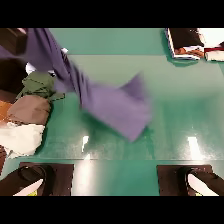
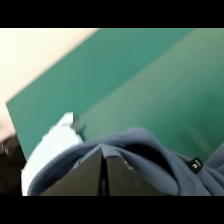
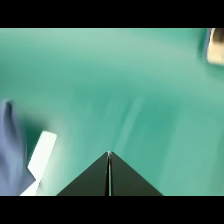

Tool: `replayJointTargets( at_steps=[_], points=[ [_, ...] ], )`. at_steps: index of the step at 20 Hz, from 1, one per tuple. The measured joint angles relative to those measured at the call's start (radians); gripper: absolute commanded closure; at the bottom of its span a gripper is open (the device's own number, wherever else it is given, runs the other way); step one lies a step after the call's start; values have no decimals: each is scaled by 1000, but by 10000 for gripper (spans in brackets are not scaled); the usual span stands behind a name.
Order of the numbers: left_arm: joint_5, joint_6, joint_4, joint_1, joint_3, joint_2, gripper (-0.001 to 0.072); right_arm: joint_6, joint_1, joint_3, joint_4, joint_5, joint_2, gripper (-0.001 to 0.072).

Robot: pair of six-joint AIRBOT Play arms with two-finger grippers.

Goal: Fold the shirts.

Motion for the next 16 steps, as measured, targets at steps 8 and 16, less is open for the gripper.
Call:
replayJointTargets(
  at_steps=[8, 16],
  points=[
    [25, -15, -4, 0, -395, -1, 683, 16, 174, -412, 90, -151, -47, 153],
    [35, -16, 53, -1, -457, 0, 683, -126, 260, -394, 462, -264, -441, 156]
  ],
)
